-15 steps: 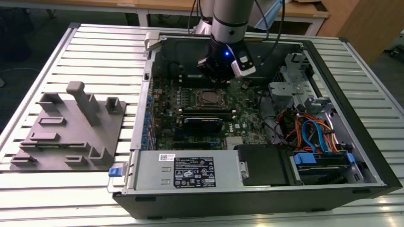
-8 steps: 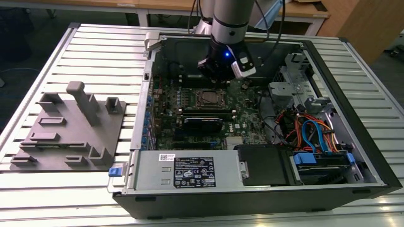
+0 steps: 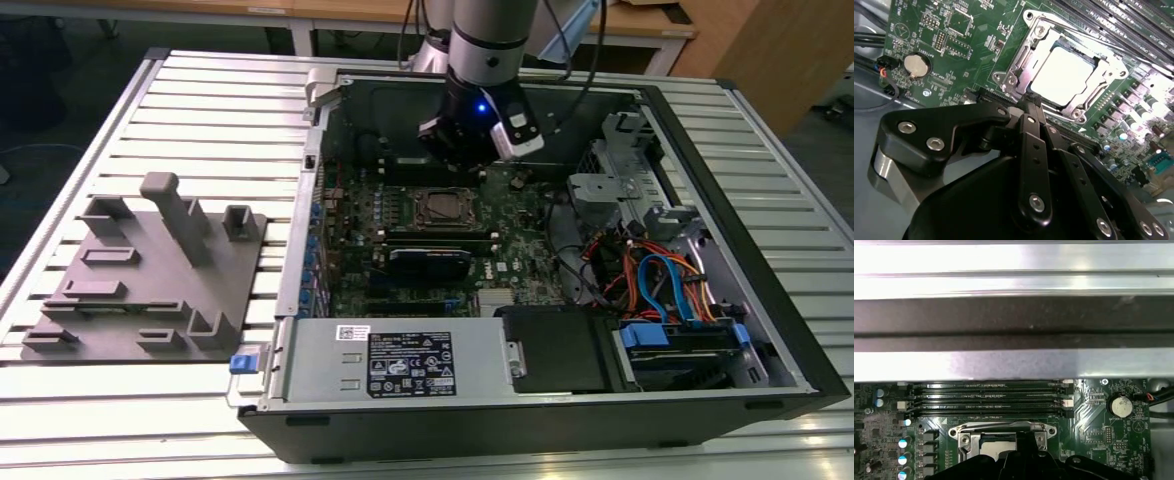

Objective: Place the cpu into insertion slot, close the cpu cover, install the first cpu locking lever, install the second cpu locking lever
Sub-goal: 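Install the second cpu locking lever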

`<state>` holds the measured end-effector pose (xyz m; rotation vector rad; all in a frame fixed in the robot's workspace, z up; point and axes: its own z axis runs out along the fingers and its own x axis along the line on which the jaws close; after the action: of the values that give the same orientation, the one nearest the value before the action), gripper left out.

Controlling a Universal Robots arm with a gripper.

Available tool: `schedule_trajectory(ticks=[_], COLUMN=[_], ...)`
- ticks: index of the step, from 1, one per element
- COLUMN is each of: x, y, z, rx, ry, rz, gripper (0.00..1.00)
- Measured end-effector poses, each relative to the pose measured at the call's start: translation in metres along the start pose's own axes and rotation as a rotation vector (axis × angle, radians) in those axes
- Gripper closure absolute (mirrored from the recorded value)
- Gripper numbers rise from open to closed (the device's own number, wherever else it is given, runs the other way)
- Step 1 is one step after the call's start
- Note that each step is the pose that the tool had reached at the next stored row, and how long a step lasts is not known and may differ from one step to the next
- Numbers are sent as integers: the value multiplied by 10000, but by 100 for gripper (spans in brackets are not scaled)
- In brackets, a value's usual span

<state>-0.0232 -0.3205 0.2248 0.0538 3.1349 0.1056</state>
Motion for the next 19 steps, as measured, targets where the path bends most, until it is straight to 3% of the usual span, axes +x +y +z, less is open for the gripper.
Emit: schedule_trajectory(ticks=[2,7,19], x=[0,-1,-4], y=[2,-13,-115], z=[-33,-34,-39], rx=[0,3,3], ry=[0,0,0], rz=[-1,-1,-1], gripper=[90,90,90])
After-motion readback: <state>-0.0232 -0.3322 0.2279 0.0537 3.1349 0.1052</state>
